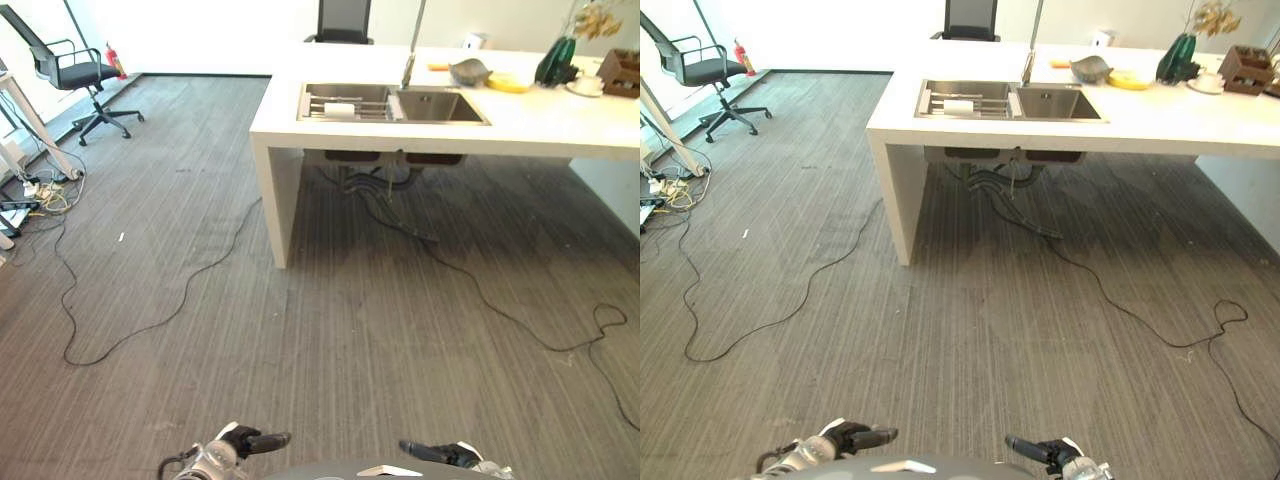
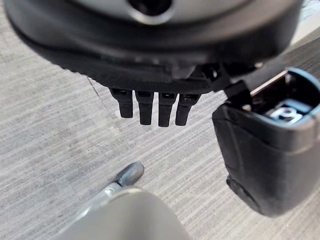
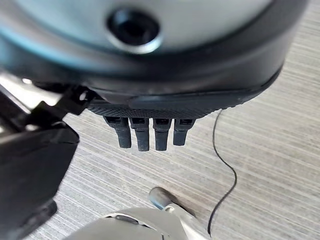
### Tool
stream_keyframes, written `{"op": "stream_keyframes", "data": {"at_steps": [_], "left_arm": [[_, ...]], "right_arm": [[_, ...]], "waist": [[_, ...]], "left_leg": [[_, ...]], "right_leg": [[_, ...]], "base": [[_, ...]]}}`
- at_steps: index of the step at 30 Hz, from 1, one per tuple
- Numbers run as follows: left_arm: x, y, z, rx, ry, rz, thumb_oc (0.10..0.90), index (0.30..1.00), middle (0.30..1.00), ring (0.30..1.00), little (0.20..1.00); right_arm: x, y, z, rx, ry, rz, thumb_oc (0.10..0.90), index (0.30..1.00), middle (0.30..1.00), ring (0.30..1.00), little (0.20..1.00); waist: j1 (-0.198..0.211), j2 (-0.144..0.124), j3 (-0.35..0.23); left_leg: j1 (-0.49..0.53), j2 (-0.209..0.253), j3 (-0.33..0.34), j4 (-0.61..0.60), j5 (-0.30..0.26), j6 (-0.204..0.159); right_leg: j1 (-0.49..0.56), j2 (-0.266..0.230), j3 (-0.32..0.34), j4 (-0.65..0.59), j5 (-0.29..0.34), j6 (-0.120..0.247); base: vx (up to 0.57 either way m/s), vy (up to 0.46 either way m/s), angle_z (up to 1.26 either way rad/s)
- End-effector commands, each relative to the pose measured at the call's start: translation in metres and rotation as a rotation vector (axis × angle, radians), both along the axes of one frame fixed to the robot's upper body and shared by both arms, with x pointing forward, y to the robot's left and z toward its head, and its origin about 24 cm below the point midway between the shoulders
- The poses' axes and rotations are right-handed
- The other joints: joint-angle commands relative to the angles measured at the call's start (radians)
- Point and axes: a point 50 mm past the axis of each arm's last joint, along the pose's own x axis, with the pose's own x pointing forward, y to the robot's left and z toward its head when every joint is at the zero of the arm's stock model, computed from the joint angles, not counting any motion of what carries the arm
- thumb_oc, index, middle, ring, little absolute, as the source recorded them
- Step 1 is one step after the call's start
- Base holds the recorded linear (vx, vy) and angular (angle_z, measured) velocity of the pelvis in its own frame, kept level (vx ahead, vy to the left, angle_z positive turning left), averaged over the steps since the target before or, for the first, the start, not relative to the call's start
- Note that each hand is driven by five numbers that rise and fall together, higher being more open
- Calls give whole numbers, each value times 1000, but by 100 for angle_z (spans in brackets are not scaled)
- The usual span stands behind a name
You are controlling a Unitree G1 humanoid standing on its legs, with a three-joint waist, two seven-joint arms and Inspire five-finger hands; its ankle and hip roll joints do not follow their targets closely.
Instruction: Place the dishes in the dishwasher.
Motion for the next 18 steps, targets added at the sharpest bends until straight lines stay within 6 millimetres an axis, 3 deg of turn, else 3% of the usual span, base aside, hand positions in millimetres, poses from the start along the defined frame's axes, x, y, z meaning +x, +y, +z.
{"op": "stream_keyframes", "data": {"at_steps": [1,11,18], "left_arm": [[27,1,7,22,-60,-22,800,900,900,900,900],[35,1,10,26,-112,70,800,900,900,900,900],[26,2,7,-9,-134,282,800,900,900,900,900]], "right_arm": [[19,-16,7,-52,-27,31,800,900,900,900,900],[23,-23,10,-77,-49,3,800,900,900,900,900],[28,-28,13,-80,-112,-85,800,900,900,900,900]], "waist": [[-8,-7,52],[-9,-2,52],[-5,-5,55]], "left_leg": [[31,14,-28,-11,-75,-60],[37,13,-26,-11,-75,-61],[37,12,-26,-11,-71,-61]], "right_leg": [[88,-48,17,-85,-69,92],[96,-51,14,-85,-69,92],[98,-51,10,-85,-68,90]], "base": [[0,0,0],[-2,4,0],[0,0,0]]}}
